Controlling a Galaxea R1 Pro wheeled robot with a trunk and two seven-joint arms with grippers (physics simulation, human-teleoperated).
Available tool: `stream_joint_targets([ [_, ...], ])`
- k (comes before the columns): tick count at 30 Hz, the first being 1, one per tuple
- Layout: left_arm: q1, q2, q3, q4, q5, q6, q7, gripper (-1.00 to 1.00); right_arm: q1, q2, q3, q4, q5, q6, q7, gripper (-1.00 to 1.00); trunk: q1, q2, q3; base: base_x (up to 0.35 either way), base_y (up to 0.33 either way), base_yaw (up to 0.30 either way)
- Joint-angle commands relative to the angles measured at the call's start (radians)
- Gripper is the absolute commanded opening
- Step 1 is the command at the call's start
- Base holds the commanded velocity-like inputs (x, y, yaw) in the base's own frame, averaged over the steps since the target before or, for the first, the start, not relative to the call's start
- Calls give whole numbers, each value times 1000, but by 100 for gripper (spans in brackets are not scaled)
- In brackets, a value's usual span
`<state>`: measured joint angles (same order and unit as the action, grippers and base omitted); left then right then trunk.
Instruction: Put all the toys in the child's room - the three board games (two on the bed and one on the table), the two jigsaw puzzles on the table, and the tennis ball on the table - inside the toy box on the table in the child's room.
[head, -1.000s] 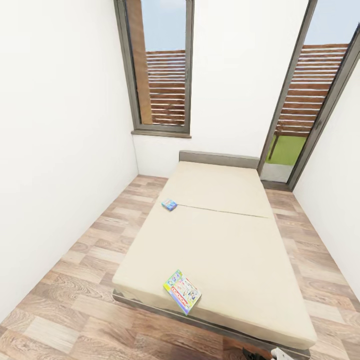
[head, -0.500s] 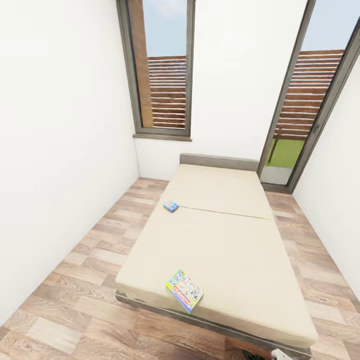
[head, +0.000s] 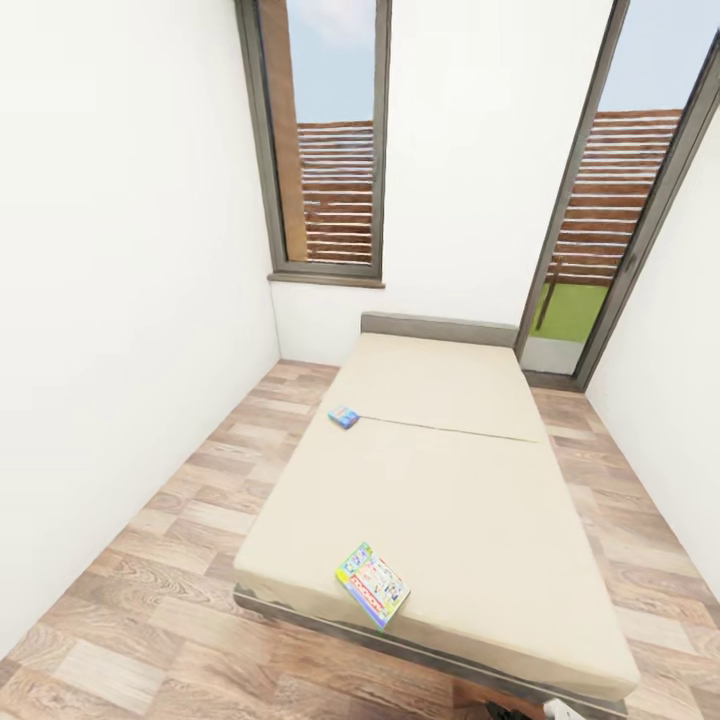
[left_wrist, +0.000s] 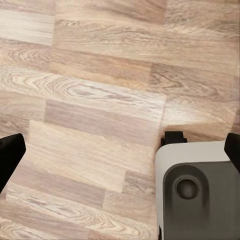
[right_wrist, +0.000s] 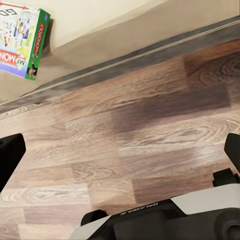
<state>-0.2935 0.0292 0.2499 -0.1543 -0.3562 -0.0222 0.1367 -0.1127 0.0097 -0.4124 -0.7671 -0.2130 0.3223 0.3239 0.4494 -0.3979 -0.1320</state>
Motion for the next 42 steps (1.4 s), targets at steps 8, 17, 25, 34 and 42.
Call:
stream_joint_targets([
  [8, -1, 0, 8, 1, -10, -3, 1, 100, -1, 1, -4, -2, -10, 10, 2, 100, 1, -2, -1, -1, 154, 0],
  [17, -1, 0, 7, 1, -10, -3, 1, 100, -1, 1, -5, -1, -11, 11, 3, 100, 1, -2, -1, 0, 35, 0],
  [25, -2, 4, 8, -7, -9, 4, -10, 100, -1, 1, -5, -1, -11, 11, 3, 100, 1, -2, -1, 0, 4, 0],
  [34, -39, 13, 8, -94, -3, 201, -162, 100, -1, -1, -7, -1, -11, 14, 5, 100, 1, -2, -1, 0, 0, 0],
  [42, -79, 35, 9, -314, 18, 470, -379, 100, -1, -6, -41, 3, -11, 17, 7, 100, 1, -2, -1, 0, 0, 0],
])
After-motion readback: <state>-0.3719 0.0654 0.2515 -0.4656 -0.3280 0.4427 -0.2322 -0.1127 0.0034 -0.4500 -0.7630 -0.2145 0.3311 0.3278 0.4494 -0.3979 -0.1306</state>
